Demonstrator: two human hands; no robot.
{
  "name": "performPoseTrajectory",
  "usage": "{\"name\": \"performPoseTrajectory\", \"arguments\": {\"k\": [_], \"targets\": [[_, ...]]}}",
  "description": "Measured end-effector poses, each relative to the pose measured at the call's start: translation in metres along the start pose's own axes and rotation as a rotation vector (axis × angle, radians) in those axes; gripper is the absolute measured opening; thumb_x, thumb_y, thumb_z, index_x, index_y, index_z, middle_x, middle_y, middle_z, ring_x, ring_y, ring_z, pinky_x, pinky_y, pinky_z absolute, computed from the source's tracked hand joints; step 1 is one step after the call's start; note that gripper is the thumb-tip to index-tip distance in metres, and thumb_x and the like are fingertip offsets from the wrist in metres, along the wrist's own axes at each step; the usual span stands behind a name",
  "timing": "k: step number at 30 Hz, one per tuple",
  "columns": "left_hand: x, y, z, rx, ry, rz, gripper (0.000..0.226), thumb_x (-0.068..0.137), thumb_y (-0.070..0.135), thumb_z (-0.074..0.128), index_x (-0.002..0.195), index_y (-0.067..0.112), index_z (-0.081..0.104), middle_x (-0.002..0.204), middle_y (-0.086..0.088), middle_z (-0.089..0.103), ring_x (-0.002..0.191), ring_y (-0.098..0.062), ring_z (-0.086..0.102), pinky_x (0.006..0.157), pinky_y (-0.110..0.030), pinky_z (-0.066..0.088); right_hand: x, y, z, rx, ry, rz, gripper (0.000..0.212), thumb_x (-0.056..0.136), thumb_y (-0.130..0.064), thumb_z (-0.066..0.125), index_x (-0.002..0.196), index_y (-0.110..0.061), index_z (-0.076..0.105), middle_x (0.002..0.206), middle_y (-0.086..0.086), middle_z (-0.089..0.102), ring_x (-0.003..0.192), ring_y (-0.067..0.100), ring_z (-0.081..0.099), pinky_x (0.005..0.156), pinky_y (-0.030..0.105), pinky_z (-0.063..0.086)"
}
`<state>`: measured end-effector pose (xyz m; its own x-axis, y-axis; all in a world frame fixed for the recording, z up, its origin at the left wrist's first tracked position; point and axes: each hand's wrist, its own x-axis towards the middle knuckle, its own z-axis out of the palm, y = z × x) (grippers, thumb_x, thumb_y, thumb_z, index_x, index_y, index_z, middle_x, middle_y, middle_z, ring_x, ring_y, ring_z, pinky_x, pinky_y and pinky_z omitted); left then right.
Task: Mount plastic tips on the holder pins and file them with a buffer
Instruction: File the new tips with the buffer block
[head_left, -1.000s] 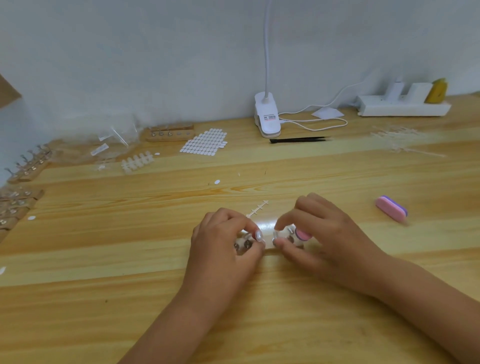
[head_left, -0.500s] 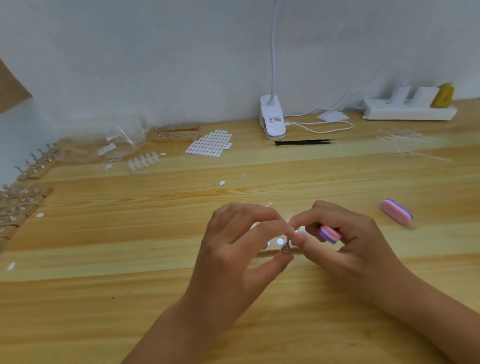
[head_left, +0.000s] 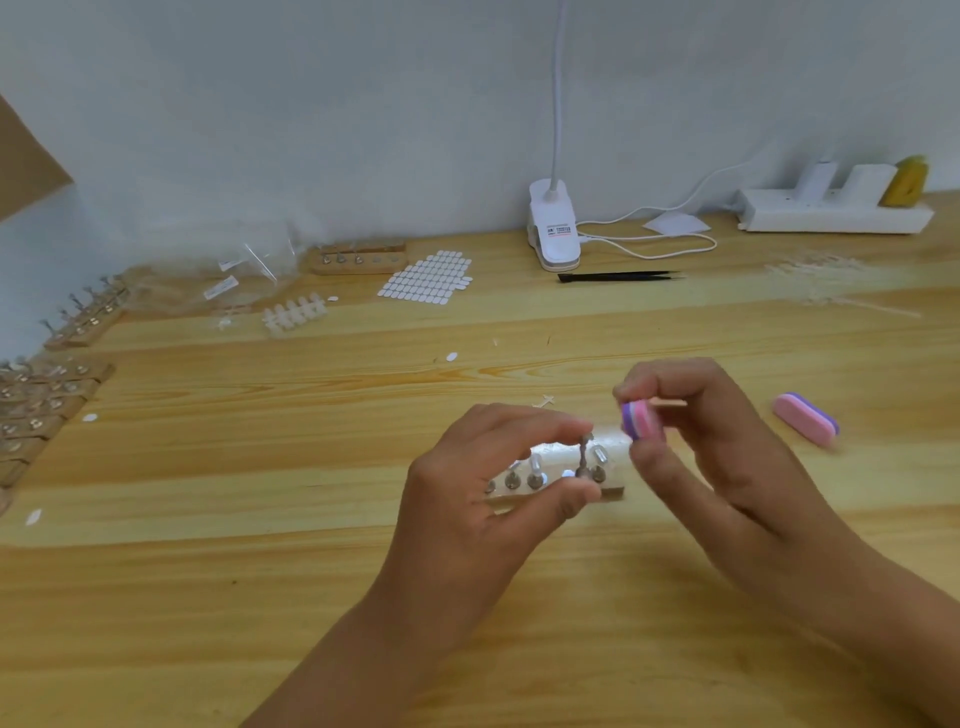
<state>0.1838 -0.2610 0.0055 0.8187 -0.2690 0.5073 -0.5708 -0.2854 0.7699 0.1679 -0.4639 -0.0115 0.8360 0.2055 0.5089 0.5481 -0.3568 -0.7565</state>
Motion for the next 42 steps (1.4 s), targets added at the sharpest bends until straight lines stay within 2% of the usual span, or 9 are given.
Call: {"name": "performPoseTrajectory", "arguments": {"k": [2,4,10,14,23,27,32,35,42], "targets": [[0.0,0.001,0.001,-0.014,-0.015,0.001,0.031,0.074,0.025,0.08,0.103,0.033,0.071,0.104,0.017,0.068,0.098,0.001,0.061,0.083,-0.009,0.043,0.0,-0.004,0.005,-0.176,0.069,-0.163,0.023,0.099,-0.026,0.057,0.121,-0.03,0.06,0.125,-0.01,0.052,0.12,0.011,0.055,0.099,0.012,0.039],[-0.001,0.002,0.001,-0.019,-0.026,0.01,0.03,0.076,0.03,0.08,0.104,0.036,0.07,0.107,0.018,0.066,0.1,0.0,0.061,0.083,-0.01,0.043,0.001,-0.006,0.007,-0.255,0.133,-0.254,0.026,0.095,-0.017,0.061,0.12,-0.023,0.064,0.12,-0.004,0.056,0.114,0.006,0.059,0.098,0.013,0.041],[-0.003,0.004,0.001,-0.009,0.001,0.0,0.031,0.074,0.029,0.08,0.103,0.036,0.071,0.104,0.018,0.068,0.095,0.002,0.062,0.081,-0.007,0.042,0.005,-0.005,0.002,-0.353,0.228,-0.251,0.033,0.088,-0.003,0.072,0.119,-0.01,0.064,0.107,0.004,0.066,0.1,0.005,0.063,0.091,0.012,0.044],[-0.002,0.006,0.0,0.003,0.012,0.023,0.035,0.075,0.031,0.079,0.107,0.039,0.068,0.104,0.021,0.068,0.095,0.002,0.063,0.081,-0.009,0.044,0.002,-0.012,0.011,-0.324,0.212,-0.381,0.023,0.094,-0.01,0.065,0.117,-0.009,0.063,0.109,0.004,0.065,0.104,0.003,0.062,0.093,0.013,0.045],[-0.002,0.006,0.001,-0.031,-0.019,0.006,0.028,0.077,0.03,0.075,0.105,0.032,0.07,0.105,0.016,0.069,0.101,-0.004,0.064,0.084,-0.013,0.047,0.001,-0.017,0.015,-0.31,0.23,-0.417,0.023,0.093,-0.008,0.068,0.115,-0.008,0.063,0.107,0.006,0.067,0.101,0.009,0.065,0.091,0.018,0.048],[-0.001,0.005,0.001,-0.018,-0.006,-0.013,0.03,0.074,0.028,0.081,0.101,0.036,0.07,0.1,0.019,0.069,0.094,0.002,0.062,0.08,-0.008,0.043,0.003,-0.012,0.01,-0.367,0.268,-0.322,0.027,0.089,-0.003,0.073,0.113,-0.01,0.065,0.103,0.007,0.069,0.096,0.007,0.065,0.091,0.012,0.046],[-0.004,0.007,0.0,-0.037,-0.022,0.016,0.03,0.077,0.029,0.077,0.106,0.033,0.07,0.105,0.017,0.069,0.097,-0.003,0.064,0.082,-0.011,0.045,-0.001,-0.017,0.011,-0.333,0.233,-0.394,0.025,0.09,-0.004,0.071,0.114,-0.006,0.064,0.104,0.006,0.069,0.099,0.008,0.066,0.091,0.014,0.047],[-0.003,0.007,-0.001,-0.029,-0.02,0.018,0.028,0.077,0.029,0.076,0.104,0.033,0.07,0.103,0.017,0.069,0.093,0.001,0.062,0.079,-0.008,0.044,0.0,-0.011,0.006,-0.347,0.259,-0.311,0.028,0.088,-0.001,0.073,0.114,-0.007,0.065,0.104,0.007,0.07,0.099,0.007,0.066,0.09,0.015,0.048],[-0.004,0.003,0.002,-0.032,-0.027,-0.007,0.031,0.074,0.024,0.081,0.104,0.028,0.072,0.102,0.015,0.07,0.096,-0.006,0.065,0.079,-0.016,0.048,0.0,-0.012,0.01,-0.356,0.214,-0.381,0.021,0.092,-0.003,0.069,0.111,-0.008,0.067,0.105,0.007,0.069,0.1,0.009,0.066,0.093,0.016,0.047]]}}
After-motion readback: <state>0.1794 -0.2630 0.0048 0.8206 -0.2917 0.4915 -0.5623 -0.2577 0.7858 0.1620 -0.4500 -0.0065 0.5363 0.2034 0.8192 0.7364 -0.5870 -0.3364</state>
